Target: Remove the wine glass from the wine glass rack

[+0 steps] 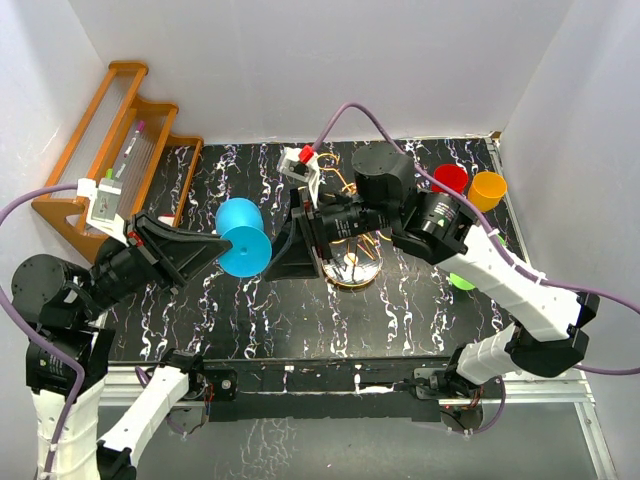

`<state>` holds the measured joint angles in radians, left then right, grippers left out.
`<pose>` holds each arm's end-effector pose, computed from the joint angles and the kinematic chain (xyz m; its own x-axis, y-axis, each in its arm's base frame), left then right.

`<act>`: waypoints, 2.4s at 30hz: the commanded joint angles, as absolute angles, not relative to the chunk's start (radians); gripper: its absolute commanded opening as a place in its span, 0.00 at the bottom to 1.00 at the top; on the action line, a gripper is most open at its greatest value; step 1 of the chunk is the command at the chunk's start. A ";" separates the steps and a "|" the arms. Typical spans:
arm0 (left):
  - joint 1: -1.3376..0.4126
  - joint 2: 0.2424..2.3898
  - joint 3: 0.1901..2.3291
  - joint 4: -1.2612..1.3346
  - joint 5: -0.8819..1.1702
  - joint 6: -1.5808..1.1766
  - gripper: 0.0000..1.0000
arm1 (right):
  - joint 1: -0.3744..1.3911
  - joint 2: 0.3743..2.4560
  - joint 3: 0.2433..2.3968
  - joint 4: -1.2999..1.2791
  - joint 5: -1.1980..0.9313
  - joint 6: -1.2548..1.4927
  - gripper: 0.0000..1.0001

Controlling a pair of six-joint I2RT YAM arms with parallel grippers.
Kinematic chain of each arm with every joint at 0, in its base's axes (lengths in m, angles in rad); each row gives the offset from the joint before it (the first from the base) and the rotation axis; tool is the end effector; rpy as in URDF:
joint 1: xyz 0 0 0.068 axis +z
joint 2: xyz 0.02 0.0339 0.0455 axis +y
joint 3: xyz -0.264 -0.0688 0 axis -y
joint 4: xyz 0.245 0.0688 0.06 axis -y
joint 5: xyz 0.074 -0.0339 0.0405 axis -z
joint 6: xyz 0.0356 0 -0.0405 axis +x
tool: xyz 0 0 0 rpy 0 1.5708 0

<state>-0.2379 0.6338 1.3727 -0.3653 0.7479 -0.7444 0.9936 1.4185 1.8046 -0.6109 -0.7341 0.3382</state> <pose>0.0343 -0.0332 0.5157 -0.2731 -0.4449 -0.8529 0.8200 0.3560 -0.4482 0.1340 0.2495 0.4999 -0.4394 -0.2234 -0.8701 -0.8827 -0.0721 0.4643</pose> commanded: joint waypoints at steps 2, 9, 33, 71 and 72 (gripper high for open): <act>-0.240 0.641 1.370 -0.374 0.752 -0.734 0.00 | 1.028 1.410 1.851 -0.563 -0.706 0.325 0.54; -0.240 0.637 1.354 -0.364 0.765 -0.742 0.00 | 1.038 1.421 1.856 -0.548 -0.705 0.330 0.54; -0.239 0.633 1.391 -0.612 0.587 -0.840 0.31 | 1.103 1.398 1.810 -0.656 -0.308 0.138 0.08; -0.241 0.573 1.116 -0.610 0.790 -1.275 0.54 | 1.538 1.162 1.043 0.284 0.501 -0.894 0.08; -0.240 0.574 1.113 -0.603 0.791 -1.280 0.54 | 1.540 1.170 1.047 0.287 0.501 -0.897 0.08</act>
<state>-0.2379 0.5884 1.1316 -0.6643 0.7513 -1.2358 1.5299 1.1469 1.0245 0.1898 0.4885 -0.8627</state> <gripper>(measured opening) 0.538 0.087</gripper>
